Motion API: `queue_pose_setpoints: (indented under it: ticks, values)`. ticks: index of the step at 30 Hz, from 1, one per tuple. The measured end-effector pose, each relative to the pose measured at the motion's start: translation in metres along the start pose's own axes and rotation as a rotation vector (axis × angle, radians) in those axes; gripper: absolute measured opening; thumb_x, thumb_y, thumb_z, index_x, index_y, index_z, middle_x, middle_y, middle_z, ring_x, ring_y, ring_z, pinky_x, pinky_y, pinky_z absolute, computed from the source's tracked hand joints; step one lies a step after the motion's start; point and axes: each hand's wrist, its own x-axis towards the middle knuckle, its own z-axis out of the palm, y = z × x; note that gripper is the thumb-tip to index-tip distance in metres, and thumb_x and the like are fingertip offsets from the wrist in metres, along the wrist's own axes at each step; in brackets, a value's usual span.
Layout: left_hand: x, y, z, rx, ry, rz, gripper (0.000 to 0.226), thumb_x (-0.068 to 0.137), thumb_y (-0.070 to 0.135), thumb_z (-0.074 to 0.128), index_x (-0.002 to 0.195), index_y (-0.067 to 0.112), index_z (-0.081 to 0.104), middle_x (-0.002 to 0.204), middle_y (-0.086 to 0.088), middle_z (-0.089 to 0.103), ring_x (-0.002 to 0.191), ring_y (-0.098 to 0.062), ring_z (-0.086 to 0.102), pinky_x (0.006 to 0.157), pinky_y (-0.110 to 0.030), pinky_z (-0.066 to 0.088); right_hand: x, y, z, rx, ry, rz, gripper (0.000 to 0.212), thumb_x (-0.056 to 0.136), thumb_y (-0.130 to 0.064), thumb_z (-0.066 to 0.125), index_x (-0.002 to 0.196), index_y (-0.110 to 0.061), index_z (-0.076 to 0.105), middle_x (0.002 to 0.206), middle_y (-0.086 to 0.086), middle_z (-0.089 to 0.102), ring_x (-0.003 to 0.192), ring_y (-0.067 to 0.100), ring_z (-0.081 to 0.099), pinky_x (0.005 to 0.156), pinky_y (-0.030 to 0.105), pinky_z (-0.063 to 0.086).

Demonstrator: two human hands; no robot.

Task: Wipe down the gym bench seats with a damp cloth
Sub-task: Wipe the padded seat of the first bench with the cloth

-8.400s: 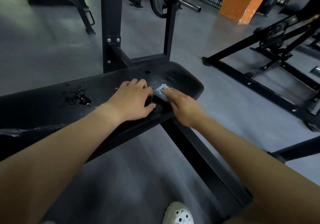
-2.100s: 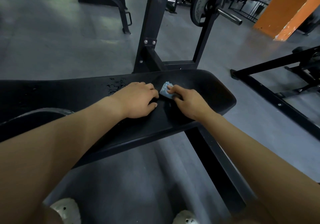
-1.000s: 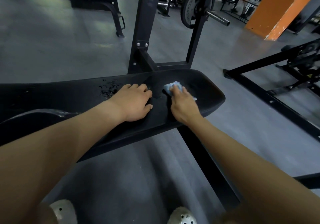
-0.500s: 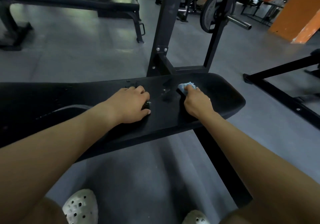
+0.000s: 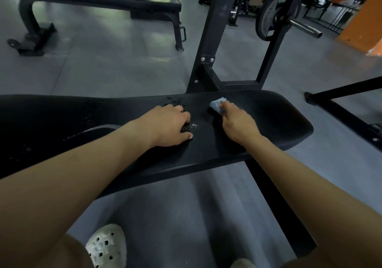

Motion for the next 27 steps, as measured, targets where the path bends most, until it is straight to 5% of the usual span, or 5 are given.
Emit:
queue_pose_setpoints:
  ticks: [7,12,17,23,27]
  values:
    - [0.003,-0.024,0.006,-0.080,0.054,0.059,0.042,0.104,0.052,0.045,0.136,0.027,0.055,0.129,0.007,0.054,0.117,-0.017,0.050,0.099,-0.038,0.046,0.012,-0.016,0.014,-0.006,0.010,-0.030,0.037,0.105,-0.021,0.033,0.140,-0.020,0.045,0.134,0.017,0.051,0.118,0.039,0.052,0.087,0.044,0.036]
    - [0.012,-0.050,0.015,-0.099,0.186,0.005,0.036,0.104,0.038,0.049,0.135,0.024,0.057,0.138,0.002,0.053,0.124,-0.023,0.051,0.104,-0.043,0.045,0.019,-0.036,0.017,0.031,-0.128,-0.208,0.047,0.107,-0.020,0.033,0.152,-0.031,0.039,0.165,0.000,0.030,0.153,0.025,0.023,0.118,0.049,0.026]
    - [0.017,-0.067,0.022,-0.113,0.176,-0.077,0.040,0.106,0.032,0.045,0.145,0.023,0.052,0.149,0.001,0.049,0.131,-0.026,0.048,0.109,-0.047,0.042,0.047,-0.012,0.010,0.008,-0.049,-0.055,0.049,0.102,-0.016,0.038,0.147,-0.033,0.042,0.145,0.007,0.050,0.130,0.032,0.050,0.103,0.048,0.042]
    - [0.021,-0.072,0.025,-0.172,0.156,-0.119,0.041,0.106,0.031,0.043,0.146,0.022,0.051,0.144,0.002,0.055,0.129,-0.024,0.049,0.105,-0.049,0.045,0.056,-0.024,0.021,-0.010,0.045,0.005,0.034,0.099,-0.011,0.037,0.129,-0.016,0.051,0.125,0.015,0.053,0.114,0.040,0.053,0.093,0.048,0.042]
    - [0.023,-0.071,0.024,-0.176,0.156,-0.124,0.039,0.106,0.031,0.044,0.143,0.022,0.054,0.140,0.002,0.057,0.126,-0.024,0.049,0.103,-0.048,0.047,0.041,-0.050,0.027,0.022,-0.069,-0.119,0.049,0.104,-0.014,0.036,0.150,-0.027,0.044,0.160,0.011,0.037,0.147,0.034,0.031,0.113,0.047,0.031]
